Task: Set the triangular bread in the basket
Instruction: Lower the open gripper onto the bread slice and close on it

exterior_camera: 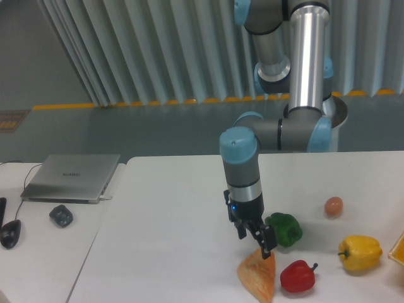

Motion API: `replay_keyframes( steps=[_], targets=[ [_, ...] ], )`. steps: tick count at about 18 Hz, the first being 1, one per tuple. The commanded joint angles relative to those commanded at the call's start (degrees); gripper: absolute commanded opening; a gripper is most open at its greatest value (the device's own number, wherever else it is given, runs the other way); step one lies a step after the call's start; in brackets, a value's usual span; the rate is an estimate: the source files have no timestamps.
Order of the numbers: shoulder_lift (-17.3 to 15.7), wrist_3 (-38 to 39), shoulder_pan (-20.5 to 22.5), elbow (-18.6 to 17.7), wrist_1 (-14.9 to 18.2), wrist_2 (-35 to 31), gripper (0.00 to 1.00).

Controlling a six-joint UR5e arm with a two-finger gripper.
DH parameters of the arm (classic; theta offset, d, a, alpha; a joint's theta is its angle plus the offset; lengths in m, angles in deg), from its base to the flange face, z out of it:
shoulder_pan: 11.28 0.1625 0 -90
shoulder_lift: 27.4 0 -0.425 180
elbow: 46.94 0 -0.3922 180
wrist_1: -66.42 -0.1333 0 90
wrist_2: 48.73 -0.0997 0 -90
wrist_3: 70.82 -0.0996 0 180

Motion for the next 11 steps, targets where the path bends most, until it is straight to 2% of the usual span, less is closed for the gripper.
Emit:
replay_keyframes(
  steps=[11],
  targets=[
    [2.55, 0.72, 0.00, 3.35, -0.09, -1.07, 1.00]
  ],
)
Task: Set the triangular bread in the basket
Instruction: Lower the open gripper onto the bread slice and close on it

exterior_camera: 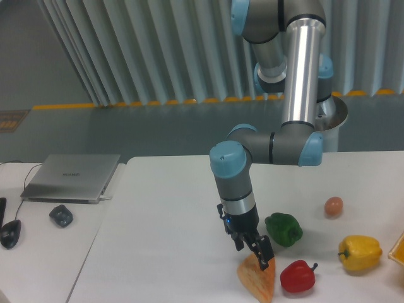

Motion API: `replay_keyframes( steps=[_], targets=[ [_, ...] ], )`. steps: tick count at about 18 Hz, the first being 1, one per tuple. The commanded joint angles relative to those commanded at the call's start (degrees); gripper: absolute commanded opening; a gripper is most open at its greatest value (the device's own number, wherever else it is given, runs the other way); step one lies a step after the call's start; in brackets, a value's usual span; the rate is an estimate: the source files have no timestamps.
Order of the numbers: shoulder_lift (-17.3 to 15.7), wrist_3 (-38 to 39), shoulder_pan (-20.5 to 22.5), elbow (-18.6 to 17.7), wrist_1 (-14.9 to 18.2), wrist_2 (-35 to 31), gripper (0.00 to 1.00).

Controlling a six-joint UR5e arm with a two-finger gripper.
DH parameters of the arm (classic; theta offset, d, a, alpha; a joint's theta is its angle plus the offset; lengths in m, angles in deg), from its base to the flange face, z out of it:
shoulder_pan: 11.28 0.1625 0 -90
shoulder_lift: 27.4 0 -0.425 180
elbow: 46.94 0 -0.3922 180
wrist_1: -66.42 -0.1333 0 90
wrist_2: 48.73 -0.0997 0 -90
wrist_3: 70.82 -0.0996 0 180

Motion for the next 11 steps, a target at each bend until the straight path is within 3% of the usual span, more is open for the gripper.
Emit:
replay_keyframes(
  steps=[7, 8, 9, 11],
  targets=[
    [1.14, 0.09, 0.00, 0.62, -0.44, -0.09, 1.00],
    [1.32, 0.09, 0.00, 0.62, -0.44, -0.09, 0.96],
    [1.41, 0.52, 0.00, 0.62, -0.44, -0.09, 0.84],
    [1.41, 1.67, 0.00, 0.62, -0.53, 0.00, 0.81]
  ],
)
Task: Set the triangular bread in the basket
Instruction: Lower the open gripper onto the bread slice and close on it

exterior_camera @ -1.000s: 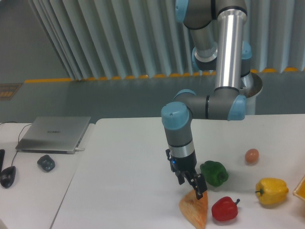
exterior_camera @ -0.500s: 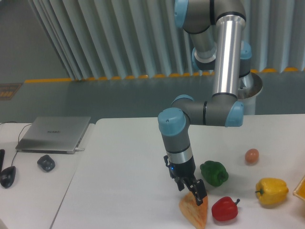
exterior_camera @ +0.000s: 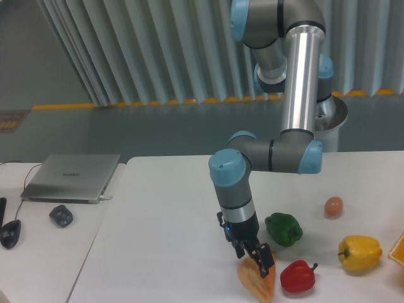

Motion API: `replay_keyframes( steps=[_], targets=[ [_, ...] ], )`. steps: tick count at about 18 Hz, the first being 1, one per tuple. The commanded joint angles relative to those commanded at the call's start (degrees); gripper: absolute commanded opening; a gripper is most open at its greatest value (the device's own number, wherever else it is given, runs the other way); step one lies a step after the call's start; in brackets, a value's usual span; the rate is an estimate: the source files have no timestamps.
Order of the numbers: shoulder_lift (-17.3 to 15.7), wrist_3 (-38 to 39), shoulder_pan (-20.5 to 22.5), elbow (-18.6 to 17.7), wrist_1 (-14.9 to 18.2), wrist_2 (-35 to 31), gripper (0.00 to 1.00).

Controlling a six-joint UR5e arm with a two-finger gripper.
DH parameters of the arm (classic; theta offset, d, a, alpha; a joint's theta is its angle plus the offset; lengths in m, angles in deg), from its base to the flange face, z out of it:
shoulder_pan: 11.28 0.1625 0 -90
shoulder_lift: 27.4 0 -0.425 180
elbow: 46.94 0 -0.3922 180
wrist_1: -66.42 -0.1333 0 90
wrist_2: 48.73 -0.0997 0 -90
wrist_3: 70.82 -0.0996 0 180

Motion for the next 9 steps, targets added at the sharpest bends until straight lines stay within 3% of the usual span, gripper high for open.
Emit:
replay_keyframes(
  steps=[2, 6, 9],
  targets=[
    [0.18, 0.09, 0.00, 0.00, 0.00, -0.09, 0.79],
    [0.35, 0.96, 0.00, -0.17, 0.09, -2.37, 0.53],
    [0.26, 1.32, -0.09, -0.09, 0.09, -2.20, 0.42]
  ],
)
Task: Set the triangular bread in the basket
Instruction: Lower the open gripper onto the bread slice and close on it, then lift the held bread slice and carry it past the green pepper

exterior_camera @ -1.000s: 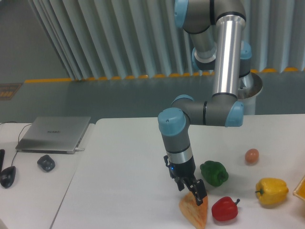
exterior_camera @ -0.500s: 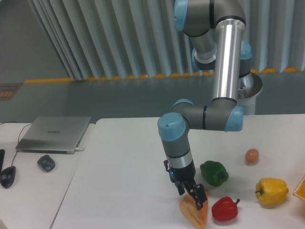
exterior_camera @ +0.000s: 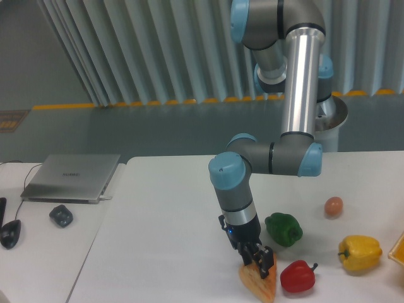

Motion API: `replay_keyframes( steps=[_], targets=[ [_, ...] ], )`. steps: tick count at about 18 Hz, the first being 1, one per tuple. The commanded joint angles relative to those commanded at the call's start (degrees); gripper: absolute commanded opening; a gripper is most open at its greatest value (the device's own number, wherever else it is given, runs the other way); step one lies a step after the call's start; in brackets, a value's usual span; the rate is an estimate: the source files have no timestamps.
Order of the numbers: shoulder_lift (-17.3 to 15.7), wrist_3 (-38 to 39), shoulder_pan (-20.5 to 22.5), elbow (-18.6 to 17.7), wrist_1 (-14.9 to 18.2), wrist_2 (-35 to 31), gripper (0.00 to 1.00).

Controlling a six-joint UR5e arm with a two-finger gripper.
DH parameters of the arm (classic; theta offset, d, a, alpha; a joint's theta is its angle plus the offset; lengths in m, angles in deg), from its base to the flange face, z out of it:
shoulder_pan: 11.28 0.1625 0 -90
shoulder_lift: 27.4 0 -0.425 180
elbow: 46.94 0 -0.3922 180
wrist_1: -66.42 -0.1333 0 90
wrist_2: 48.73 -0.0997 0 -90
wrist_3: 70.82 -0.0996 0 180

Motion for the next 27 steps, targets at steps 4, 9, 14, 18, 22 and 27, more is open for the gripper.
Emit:
replay_keyframes(
  steps=[4, 9, 14, 18, 22, 27],
  targets=[
    [-0.17, 0.35, 0.00, 0.09, 0.00, 0.09, 0.32],
    [-3.42, 2.20, 1.05, 0.70, 0.09, 4.39, 0.32],
    [-5.80, -2.96, 1.93, -0.08, 0.88, 4.31, 0.32],
    [-8.08, -8.88, 3.16, -0.97, 4.73, 4.13, 0.32],
    [-10.98, -17.73, 5.53, -1.05, 13.87, 4.04, 0.32],
    [-12.74, -19.25, 6.41, -1.41, 15.64, 4.13, 0.32]
  ],
)
